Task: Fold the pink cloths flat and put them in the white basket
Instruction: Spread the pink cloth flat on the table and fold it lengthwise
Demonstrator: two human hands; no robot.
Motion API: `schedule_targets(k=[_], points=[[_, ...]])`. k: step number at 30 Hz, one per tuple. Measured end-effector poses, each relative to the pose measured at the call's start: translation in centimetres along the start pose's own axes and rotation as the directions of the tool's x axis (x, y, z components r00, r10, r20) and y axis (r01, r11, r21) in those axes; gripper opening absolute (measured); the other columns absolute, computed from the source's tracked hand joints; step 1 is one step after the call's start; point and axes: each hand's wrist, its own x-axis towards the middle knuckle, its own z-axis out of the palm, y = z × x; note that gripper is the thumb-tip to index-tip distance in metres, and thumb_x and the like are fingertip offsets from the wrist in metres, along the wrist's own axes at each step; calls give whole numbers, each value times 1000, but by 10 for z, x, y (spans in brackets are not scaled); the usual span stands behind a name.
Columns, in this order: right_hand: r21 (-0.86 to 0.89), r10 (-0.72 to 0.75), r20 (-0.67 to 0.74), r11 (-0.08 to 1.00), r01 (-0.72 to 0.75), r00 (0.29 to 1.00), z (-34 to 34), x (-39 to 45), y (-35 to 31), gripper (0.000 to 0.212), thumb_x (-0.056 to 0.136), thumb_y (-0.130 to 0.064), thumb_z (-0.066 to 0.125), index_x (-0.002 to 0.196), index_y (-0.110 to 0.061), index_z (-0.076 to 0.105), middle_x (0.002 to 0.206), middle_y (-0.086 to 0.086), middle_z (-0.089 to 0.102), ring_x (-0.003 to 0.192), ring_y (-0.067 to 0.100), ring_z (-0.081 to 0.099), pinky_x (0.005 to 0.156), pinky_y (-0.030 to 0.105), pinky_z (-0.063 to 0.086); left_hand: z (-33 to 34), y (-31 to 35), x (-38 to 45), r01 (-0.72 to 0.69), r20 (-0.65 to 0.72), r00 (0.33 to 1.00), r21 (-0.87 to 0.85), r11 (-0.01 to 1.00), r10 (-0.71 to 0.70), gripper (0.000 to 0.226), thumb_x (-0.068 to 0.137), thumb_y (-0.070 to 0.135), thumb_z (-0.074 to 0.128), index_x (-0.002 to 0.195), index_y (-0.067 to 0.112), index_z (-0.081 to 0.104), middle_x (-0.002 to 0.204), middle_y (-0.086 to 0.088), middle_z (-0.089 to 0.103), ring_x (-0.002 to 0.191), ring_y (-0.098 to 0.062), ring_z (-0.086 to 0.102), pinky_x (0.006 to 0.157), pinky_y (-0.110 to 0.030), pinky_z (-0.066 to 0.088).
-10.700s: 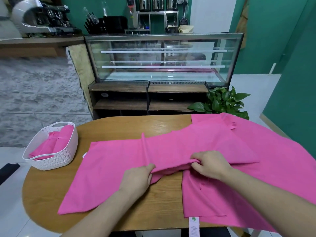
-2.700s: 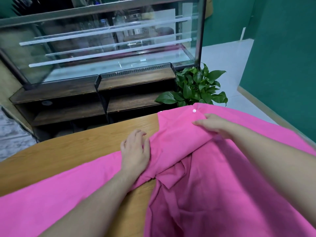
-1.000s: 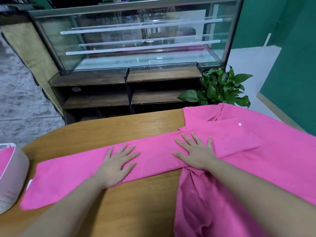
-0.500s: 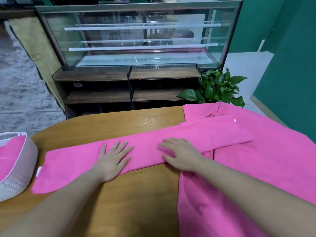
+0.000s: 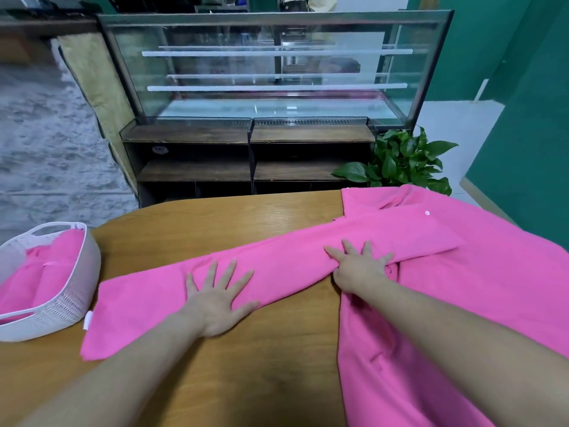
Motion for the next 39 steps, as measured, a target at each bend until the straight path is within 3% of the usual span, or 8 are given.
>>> schedule_targets(k=[5,11,15,20,28,33,36,39], points=[[130,14,-49,991,-7,999,-16,10,-23,62,96,-30,36,147,-60,18,164,-14,-9,148,37,-19,98,86,-1,-10,18,-22,-2,110,994,71,997,-6,80,70,94,2,143,65,-11,165,3,-12,151,-37,-5,115,-67,7],[322,-65,-9,944,65,998,-22,22,-66,55,100,-36,28,147,-60,14,164,-19,-5,150,37,-12,101,84,0,-35,17,-32,-173,-29,982,255,951,186,50,98,67,12,145,59,26,140,-5,43,127,-33,44,102,-48,35],[347,-269,-34,900,264,963,-11,30,-89,54,98,-38,27,146,-61,19,162,-24,2,151,37,3,106,80,3,-35,-2,-20,-189,-263,948,-14,982,178,54,91,59,24,111,33,67,107,3,63,104,-21,62,83,-36,50],[251,-480,-7,849,466,877,-5,29,-102,53,101,-31,30,147,-57,22,162,-25,6,150,38,7,108,77,1,-33,-12,15,-97,-477,858,-514,852,-190,18,98,26,52,82,18,56,89,-4,56,87,-27,57,80,-38,44],[163,-837,73,547,821,543,1,13,-123,73,87,-6,42,149,-43,33,161,-19,20,152,26,6,114,65,-10,-54,-13,69,115,-108,891,-886,450,-440,30,94,20,57,123,13,50,110,-7,63,95,-25,60,76,-28,43],[33,-919,117,381,924,375,1,34,-111,73,84,-10,48,150,-38,35,160,-14,26,151,23,13,117,66,2,-58,-26,85,228,206,884,-974,2,-421,36,88,15,72,119,-1,62,93,-16,69,74,-26,62,70,-35,53],[-113,-911,132,378,919,391,-2,55,-91,78,81,-13,51,150,-42,31,160,-17,24,152,21,12,117,66,8,-63,-27,85,275,241,900,-961,42,-364,14,86,23,75,89,10,69,77,-7,64,63,-18,55,58,-27,47],[-223,-859,98,473,852,503,-7,72,-81,82,84,-16,50,150,-53,19,162,-24,12,152,20,5,117,65,5,-60,-28,100,221,158,934,-960,171,-321,27,89,29,71,69,19,56,60,0,53,49,-14,41,45,-23,27]])
